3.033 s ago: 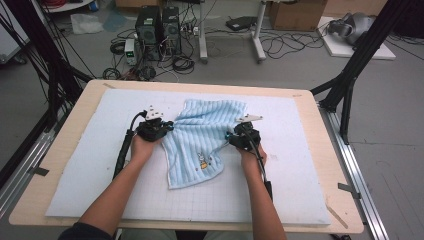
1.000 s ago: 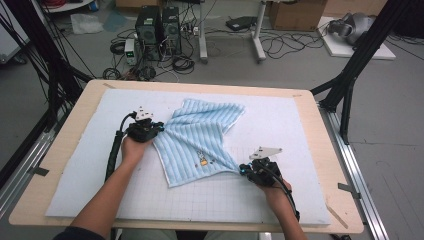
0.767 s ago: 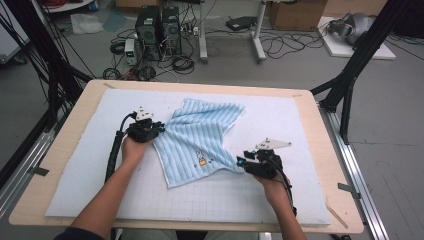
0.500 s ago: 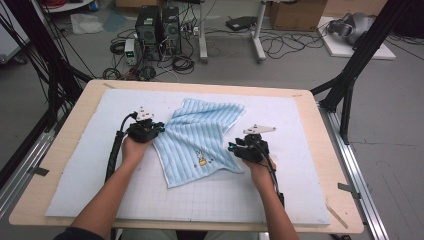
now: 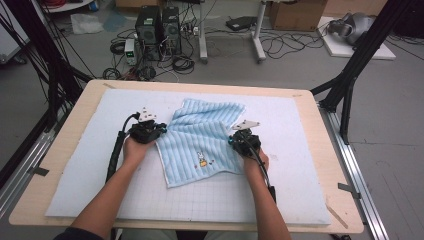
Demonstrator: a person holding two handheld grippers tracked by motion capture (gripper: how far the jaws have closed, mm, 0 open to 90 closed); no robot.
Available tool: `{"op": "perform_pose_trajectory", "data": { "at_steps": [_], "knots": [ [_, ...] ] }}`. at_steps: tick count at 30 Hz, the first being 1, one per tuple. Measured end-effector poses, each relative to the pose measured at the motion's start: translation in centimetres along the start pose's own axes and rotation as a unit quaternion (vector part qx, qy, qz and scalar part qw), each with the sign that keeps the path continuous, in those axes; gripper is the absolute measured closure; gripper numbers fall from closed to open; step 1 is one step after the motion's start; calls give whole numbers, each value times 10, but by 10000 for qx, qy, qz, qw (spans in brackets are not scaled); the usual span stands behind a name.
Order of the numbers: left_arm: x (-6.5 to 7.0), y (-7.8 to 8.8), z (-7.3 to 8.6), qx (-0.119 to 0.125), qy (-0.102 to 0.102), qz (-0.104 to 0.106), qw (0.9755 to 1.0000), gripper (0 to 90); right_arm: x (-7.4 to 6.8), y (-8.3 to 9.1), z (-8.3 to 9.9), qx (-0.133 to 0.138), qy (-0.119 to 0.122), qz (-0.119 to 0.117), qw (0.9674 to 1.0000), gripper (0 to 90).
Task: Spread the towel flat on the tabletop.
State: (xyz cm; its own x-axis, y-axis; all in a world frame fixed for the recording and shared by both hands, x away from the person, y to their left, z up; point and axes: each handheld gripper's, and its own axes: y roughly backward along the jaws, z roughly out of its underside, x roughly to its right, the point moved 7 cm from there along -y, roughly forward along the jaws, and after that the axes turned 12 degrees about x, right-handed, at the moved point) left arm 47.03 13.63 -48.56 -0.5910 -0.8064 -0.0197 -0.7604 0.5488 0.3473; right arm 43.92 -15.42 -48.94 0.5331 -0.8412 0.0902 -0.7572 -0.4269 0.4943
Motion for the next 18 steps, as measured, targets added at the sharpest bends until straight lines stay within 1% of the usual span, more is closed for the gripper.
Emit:
{"op": "perform_pose_trajectory", "data": {
  "at_steps": [1,2,3,4,5,6,7,8,9,10,11,12,13,14,15,16,18],
  "knots": [
    [2,-1,0,-16,-102,4,9999,833,6,-1,1,-31,101,263,9996,882],
    [4,-2,0,-37,-184,-19,9998,799,6,-1,1,-31,101,263,9996,882],
    [4,-2,0,-44,-219,-63,9997,720,8,-3,3,-81,135,429,9990,881],
    [4,-2,0,-40,-175,-126,9998,638,8,-3,3,-81,135,429,9990,881],
    [2,-2,0,-23,-65,-128,9999,638,7,-3,3,-67,107,440,9990,874],
    [1,0,-1,6,89,-129,9999,592,7,-3,2,-45,97,447,9989,845],
    [-1,1,-2,16,170,-143,9998,538,7,-1,2,-20,87,421,9991,799],
    [-1,3,-2,30,230,-107,9997,504,7,2,1,26,38,416,9991,769],
    [-2,6,-3,6,236,-84,9997,502,7,6,-1,97,-23,372,9993,744],
    [-3,9,-4,50,256,-84,9996,486,8,9,-2,180,-61,330,9993,711],
    [-3,13,-6,154,264,-95,9995,473,8,15,-3,290,-103,261,9992,696],
    [-3,16,-6,203,271,-116,9994,475,8,20,-4,350,-80,251,9990,680],
    [-3,20,-5,207,274,-102,9994,473,8,25,-3,393,-122,217,9989,662],
    [-3,23,-5,249,291,-91,9992,472,9,35,-1,438,-141,196,9988,639],
    [-2,26,-3,256,301,-54,9992,472,9,35,-1,438,-141,196,9988,639],
    [-1,29,-2,238,331,3,9992,472,9,40,0,461,-149,191,9986,624],
    [2,36,-2,282,304,40,9991,463,10,50,3,531,-210,163,9982,585]
  ]
}}
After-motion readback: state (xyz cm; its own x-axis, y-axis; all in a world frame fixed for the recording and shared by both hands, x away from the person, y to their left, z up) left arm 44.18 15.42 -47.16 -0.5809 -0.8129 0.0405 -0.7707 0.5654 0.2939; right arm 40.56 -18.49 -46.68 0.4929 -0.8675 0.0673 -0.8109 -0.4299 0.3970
